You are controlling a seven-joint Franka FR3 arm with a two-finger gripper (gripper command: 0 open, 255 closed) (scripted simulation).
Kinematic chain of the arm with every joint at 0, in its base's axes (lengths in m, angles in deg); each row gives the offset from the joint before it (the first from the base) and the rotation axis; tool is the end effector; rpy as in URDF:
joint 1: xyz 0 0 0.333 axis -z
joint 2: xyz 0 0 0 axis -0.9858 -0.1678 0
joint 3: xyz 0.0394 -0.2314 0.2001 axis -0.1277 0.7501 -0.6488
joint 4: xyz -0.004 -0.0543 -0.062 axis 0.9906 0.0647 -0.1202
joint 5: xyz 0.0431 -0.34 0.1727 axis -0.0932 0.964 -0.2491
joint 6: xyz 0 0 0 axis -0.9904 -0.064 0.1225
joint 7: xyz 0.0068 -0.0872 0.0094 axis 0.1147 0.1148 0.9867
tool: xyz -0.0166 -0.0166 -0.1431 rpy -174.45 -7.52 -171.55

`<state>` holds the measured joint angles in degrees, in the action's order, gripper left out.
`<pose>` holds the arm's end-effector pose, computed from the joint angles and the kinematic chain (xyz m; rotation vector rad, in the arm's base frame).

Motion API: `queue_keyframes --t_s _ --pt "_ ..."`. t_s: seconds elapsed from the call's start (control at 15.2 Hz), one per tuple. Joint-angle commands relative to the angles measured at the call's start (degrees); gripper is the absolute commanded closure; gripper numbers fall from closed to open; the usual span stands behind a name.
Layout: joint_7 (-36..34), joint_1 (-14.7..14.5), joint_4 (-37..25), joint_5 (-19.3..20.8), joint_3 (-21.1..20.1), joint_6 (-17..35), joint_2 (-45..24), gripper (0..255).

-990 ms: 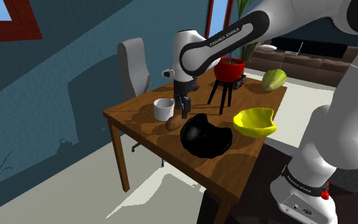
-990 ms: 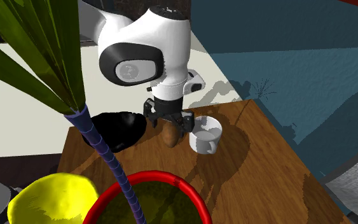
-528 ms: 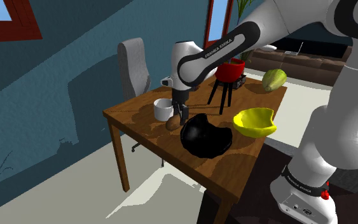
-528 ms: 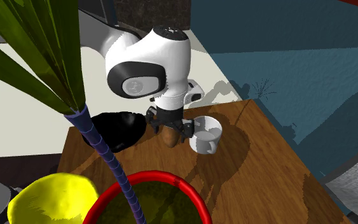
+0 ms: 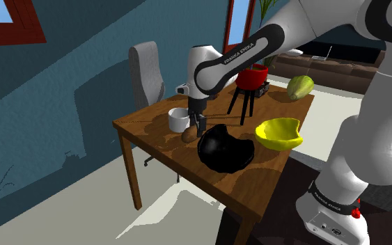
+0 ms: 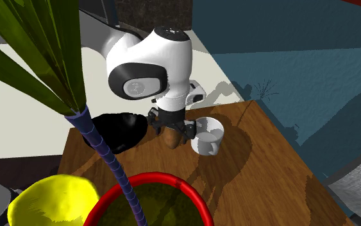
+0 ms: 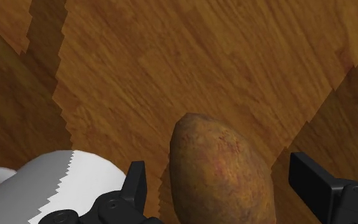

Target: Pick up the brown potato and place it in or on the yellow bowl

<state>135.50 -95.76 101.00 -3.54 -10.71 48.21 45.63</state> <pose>0.5004 0.1567 0.3034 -2.6050 -1.6616 0.0148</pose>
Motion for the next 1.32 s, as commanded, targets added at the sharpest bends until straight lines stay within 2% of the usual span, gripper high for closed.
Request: queue_keyframes --t_s 0.0,0.53,1.25 --pt "0.1 0.0 0.3 0.0 0.0 0.0 -0.3 255" --pt "0.5 0.2 0.7 -0.1 0.1 0.6 -0.6 255" --pt "-0.4 0.0 -3.2 0.2 0.0 -7.5 3.7 255"
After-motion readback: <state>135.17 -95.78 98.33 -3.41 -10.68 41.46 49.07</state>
